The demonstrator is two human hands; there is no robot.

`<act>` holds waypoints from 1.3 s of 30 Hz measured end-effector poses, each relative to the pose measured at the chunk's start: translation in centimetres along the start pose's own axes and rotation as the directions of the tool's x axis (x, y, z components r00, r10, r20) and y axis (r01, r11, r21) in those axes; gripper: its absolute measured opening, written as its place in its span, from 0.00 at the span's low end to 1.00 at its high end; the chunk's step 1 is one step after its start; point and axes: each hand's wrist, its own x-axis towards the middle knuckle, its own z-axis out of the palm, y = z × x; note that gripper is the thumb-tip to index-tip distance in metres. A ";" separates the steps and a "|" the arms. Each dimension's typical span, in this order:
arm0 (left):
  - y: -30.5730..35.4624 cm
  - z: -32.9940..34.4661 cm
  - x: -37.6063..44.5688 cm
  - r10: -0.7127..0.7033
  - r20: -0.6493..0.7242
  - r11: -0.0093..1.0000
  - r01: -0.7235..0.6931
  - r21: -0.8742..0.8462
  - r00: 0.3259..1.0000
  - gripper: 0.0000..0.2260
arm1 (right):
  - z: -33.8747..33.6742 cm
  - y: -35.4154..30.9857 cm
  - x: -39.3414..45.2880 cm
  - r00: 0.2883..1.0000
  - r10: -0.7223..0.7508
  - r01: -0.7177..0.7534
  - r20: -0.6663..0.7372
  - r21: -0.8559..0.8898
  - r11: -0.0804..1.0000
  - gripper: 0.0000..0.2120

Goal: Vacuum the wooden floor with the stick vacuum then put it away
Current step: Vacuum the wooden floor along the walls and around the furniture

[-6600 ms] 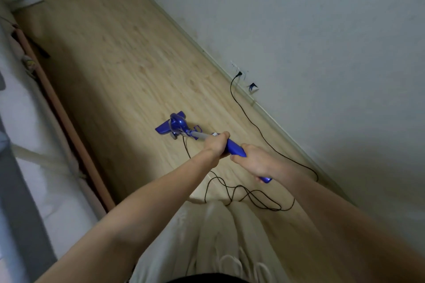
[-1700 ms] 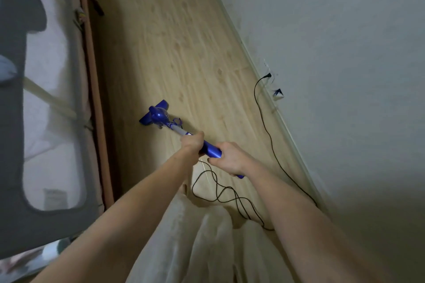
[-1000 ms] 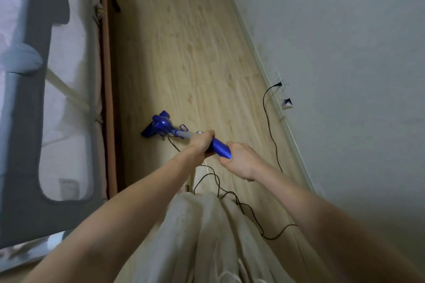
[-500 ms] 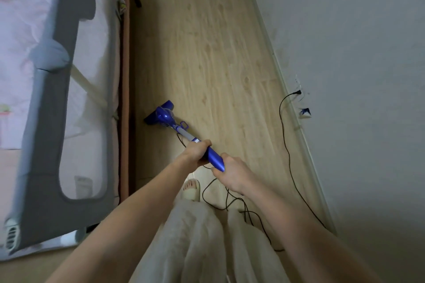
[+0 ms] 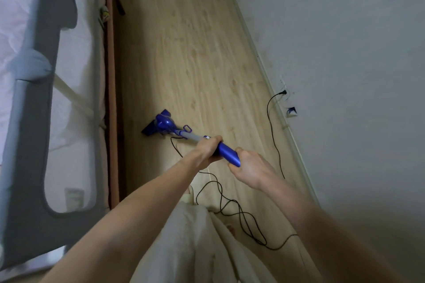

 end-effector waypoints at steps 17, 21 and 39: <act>-8.9 13.0 -7.3 -0.062 0.288 0.918 -0.058 0.393 0.956 0.08 | 3.7 9.7 -14.8 0.917 0.359 -0.283 -0.174 0.350 0.893 0.11; -8.3 11.0 -5.9 -0.058 0.260 0.892 -0.068 0.447 0.964 0.07 | 5.1 7.4 -13.3 0.898 0.401 -0.300 -0.181 0.415 0.859 0.11; 10.2 3.6 11.9 0.012 0.210 0.852 -0.120 0.510 0.978 0.05 | -0.5 -3.4 10.6 0.890 0.425 -0.299 -0.165 0.492 0.818 0.12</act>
